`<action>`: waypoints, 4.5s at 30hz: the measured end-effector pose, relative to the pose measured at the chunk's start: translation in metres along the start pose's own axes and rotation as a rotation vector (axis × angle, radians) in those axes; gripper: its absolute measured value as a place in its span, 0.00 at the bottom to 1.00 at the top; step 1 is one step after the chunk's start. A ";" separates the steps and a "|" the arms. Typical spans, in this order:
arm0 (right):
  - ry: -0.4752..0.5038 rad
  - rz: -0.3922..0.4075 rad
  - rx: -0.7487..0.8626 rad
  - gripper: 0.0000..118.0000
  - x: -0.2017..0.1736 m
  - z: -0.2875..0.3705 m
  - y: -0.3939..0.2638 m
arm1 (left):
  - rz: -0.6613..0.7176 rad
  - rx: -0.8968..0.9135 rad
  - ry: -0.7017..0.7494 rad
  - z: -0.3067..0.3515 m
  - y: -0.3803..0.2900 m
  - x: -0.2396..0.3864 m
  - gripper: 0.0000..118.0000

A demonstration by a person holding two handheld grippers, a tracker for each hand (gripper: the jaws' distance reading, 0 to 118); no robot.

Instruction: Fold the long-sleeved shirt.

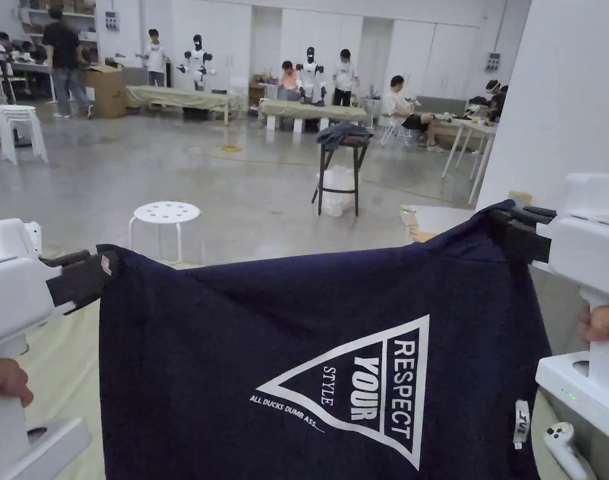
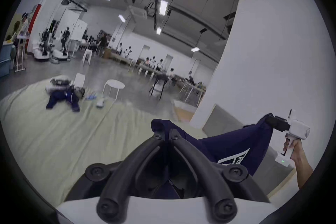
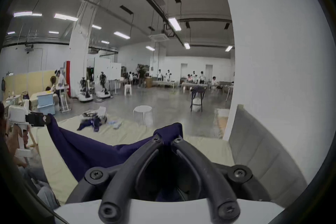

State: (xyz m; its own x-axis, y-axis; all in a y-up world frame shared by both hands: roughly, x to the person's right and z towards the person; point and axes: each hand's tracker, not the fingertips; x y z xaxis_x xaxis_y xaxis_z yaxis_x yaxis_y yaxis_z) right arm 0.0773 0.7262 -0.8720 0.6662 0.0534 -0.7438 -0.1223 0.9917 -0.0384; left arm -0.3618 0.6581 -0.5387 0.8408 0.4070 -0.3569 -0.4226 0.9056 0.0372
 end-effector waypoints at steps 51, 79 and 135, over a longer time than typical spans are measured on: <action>-0.106 0.017 0.056 0.03 0.041 -0.244 0.083 | -0.082 0.000 0.116 -0.250 0.135 -0.001 0.05; 0.056 -0.094 -0.663 0.03 -0.031 0.102 -0.342 | -0.019 -0.622 0.046 0.066 -0.252 -0.076 0.05; -0.086 -0.280 -0.565 0.99 -0.013 -0.288 -0.315 | -0.122 -0.553 0.270 -0.175 -0.255 -0.055 0.04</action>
State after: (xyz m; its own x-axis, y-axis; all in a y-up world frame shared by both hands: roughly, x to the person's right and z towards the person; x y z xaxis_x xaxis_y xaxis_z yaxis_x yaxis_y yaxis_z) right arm -0.1045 0.3792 -1.0428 0.7828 -0.1664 -0.5996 -0.2890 0.7561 -0.5871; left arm -0.3597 0.3841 -0.6922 0.8094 0.1951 -0.5539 -0.5025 0.7182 -0.4813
